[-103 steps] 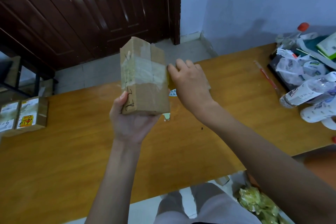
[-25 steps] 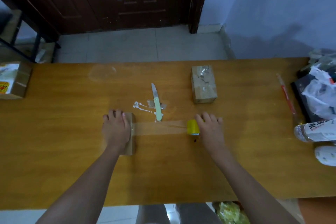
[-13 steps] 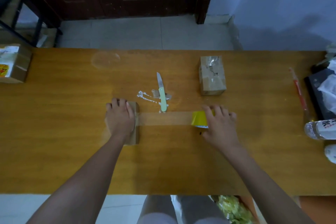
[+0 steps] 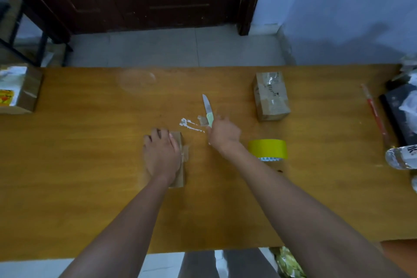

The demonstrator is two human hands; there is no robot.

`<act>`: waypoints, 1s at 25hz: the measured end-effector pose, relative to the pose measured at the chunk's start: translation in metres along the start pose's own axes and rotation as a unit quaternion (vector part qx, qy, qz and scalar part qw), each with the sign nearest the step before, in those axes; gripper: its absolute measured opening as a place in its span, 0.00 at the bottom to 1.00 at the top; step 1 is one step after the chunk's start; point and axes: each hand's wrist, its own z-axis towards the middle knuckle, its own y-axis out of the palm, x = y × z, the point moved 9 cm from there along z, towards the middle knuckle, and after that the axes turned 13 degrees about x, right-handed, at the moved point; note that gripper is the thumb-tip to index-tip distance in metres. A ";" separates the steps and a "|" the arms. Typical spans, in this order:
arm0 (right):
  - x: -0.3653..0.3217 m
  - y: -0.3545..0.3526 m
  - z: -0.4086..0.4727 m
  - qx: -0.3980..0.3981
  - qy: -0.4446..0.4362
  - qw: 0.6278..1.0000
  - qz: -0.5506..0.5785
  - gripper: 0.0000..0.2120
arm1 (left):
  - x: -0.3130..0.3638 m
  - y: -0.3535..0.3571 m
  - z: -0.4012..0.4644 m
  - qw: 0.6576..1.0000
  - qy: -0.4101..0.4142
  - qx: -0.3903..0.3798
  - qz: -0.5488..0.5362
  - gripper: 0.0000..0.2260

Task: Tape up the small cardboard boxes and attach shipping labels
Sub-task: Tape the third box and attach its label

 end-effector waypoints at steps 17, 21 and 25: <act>0.014 -0.075 -0.039 0.227 0.057 0.955 0.184 0.09 | -0.001 0.005 -0.002 1.000 -0.011 -0.004 -0.017 0.15; 0.020 -0.010 -0.122 0.129 0.093 0.959 0.233 0.14 | -0.001 0.003 -0.002 1.000 -0.009 -0.003 -0.019 0.14; 0.013 0.030 -0.157 0.090 0.091 0.964 0.231 0.15 | -0.001 0.005 0.001 0.999 0.006 -0.034 -0.019 0.16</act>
